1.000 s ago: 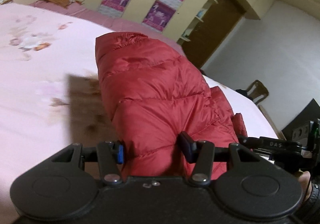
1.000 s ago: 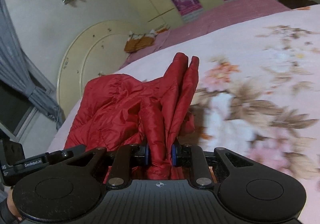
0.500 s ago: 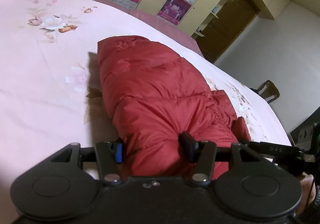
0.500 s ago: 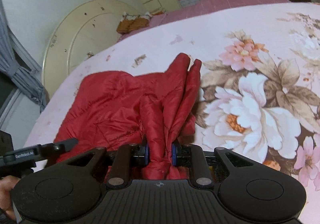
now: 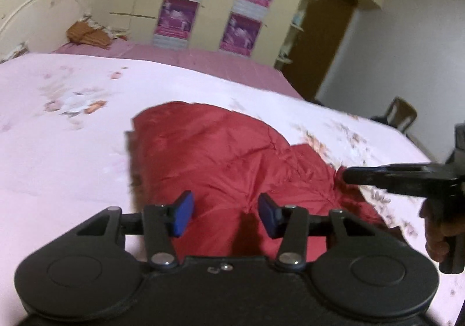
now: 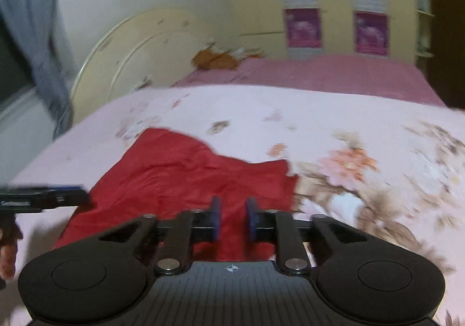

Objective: Fold large clothes

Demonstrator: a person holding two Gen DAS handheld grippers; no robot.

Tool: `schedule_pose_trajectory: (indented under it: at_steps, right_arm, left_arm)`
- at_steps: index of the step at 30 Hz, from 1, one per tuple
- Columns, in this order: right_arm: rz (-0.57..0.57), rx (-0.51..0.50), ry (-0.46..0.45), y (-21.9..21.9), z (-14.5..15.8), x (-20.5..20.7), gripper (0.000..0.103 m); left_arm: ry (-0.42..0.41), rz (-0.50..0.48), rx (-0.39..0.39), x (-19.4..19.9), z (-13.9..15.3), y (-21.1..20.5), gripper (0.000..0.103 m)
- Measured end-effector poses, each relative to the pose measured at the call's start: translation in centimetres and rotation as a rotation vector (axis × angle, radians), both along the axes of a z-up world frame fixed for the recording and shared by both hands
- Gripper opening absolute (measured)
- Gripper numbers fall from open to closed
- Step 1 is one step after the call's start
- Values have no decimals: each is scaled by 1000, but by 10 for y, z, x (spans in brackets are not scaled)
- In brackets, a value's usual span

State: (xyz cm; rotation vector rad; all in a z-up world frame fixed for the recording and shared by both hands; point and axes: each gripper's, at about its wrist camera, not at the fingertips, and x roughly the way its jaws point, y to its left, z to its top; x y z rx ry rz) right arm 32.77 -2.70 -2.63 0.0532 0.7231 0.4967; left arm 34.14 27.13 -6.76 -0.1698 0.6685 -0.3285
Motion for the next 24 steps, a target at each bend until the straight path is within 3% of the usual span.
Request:
schedule_pose_trajectory:
  at_steps: [2, 4, 5, 7, 11, 13, 16, 21, 24]
  right_arm:
    - [-51, -124, 73, 12, -23, 18, 14]
    - [-65, -125, 167, 10, -46, 29, 13]
    - [-63, -119, 171, 9, -48, 30, 13]
    - [-51, -134, 157, 8, -43, 27, 14]
    - [-37, -48, 68, -11, -4, -9, 14]
    - [7, -2, 40, -14, 15, -36, 14]
    - [93, 14, 11, -2, 28, -70, 14]
    - [133, -109, 19, 15, 0, -93, 14]
    - [130, -144, 34, 17, -23, -93, 14]
  left_arm:
    - [32, 14, 29, 10, -11, -4, 47]
    - [59, 2, 25, 13, -17, -5, 48]
    - [57, -2, 43, 12, -18, -5, 47]
    - [54, -11, 73, 5, -11, -6, 47]
    - [-23, -76, 21, -43, 17, -6, 47]
    - [-27, -106, -16, -64, 20, -11, 47]
    - [-15, -145, 31, -90, 10, -26, 47]
    - [-43, -127, 116, -108, -11, -42, 47]
    - [-36, -111, 123, -110, -19, -46, 47]
